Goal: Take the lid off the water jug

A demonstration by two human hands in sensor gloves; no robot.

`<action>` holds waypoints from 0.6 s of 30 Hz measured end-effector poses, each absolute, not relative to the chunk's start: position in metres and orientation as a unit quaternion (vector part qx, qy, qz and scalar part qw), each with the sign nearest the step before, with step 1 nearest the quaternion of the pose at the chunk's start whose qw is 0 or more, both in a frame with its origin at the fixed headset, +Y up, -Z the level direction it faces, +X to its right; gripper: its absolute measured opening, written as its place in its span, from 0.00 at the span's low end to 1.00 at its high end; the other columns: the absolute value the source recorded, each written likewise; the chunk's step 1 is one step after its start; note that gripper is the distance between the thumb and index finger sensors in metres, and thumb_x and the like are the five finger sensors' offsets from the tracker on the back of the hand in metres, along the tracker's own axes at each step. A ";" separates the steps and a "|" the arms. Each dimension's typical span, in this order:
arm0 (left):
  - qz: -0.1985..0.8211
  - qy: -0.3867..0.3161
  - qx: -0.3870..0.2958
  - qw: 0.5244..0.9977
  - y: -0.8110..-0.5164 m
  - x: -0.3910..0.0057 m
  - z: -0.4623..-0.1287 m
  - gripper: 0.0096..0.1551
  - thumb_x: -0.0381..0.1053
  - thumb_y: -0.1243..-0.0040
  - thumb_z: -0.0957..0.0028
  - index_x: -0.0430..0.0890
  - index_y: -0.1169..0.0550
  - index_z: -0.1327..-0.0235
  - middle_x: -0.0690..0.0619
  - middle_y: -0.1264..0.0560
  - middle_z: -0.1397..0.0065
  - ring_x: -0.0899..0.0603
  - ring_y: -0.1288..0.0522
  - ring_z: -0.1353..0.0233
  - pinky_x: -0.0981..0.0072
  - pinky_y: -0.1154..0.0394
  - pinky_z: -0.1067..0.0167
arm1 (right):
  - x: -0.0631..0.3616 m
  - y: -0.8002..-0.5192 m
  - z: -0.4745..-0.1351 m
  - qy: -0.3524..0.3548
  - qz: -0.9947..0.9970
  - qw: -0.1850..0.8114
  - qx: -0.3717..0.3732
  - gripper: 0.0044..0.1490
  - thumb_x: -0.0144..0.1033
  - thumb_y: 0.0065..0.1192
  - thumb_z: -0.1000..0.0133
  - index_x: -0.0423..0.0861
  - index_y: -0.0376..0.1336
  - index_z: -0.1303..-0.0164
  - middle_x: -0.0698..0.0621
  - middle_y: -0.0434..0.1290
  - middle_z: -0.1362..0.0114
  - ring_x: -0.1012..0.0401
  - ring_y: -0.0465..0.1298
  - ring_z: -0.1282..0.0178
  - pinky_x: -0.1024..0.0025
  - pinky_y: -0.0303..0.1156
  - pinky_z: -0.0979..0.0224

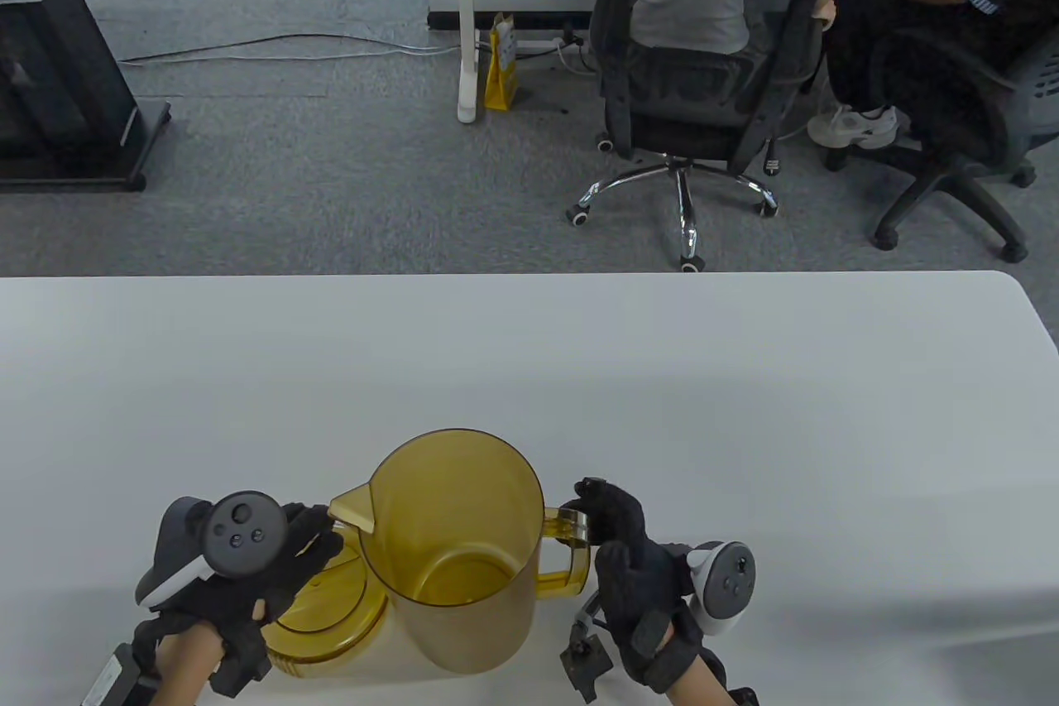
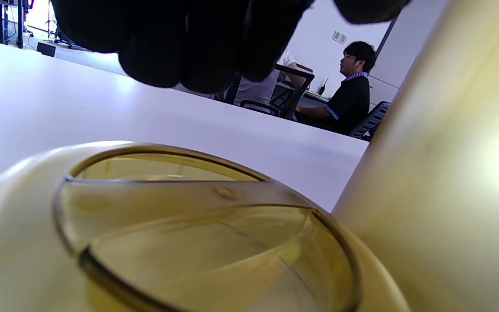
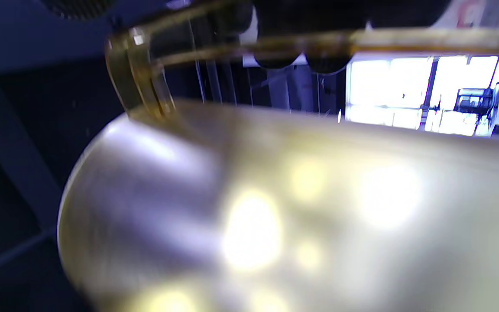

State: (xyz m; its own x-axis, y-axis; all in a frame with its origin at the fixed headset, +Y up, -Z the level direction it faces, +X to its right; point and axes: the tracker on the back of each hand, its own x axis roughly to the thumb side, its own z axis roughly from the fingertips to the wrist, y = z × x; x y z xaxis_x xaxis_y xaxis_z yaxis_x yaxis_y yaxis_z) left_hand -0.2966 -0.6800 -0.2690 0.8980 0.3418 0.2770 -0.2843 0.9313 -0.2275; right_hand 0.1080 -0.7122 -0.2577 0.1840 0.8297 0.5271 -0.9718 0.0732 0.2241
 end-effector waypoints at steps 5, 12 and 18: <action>0.179 -0.176 -0.089 0.964 -0.677 -0.294 -0.270 0.34 0.60 0.50 0.45 0.40 0.22 0.35 0.35 0.22 0.33 0.30 0.26 0.34 0.38 0.30 0.38 | 0.132 -0.688 -0.256 -0.186 0.683 0.666 0.237 0.50 0.67 0.40 0.39 0.37 0.55 0.22 0.31 0.67 0.38 0.40 0.68 0.46 0.42 0.63 0.46; 0.155 -0.179 -0.090 0.967 -0.675 -0.285 -0.266 0.34 0.60 0.50 0.45 0.41 0.23 0.34 0.35 0.23 0.32 0.30 0.26 0.34 0.38 0.30 0.37 | 0.175 -0.690 -0.249 -0.148 0.806 0.550 0.163 0.47 0.59 0.47 0.37 0.30 0.61 0.28 0.25 0.68 0.37 0.33 0.68 0.43 0.34 0.62 0.45; 0.164 -0.157 -0.090 0.970 -0.678 -0.289 -0.267 0.34 0.60 0.50 0.45 0.41 0.23 0.34 0.35 0.23 0.31 0.30 0.27 0.33 0.38 0.31 0.37 | 0.172 -0.699 -0.257 -0.094 0.924 0.336 0.154 0.45 0.54 0.52 0.38 0.27 0.62 0.30 0.22 0.64 0.34 0.29 0.64 0.39 0.30 0.57 0.41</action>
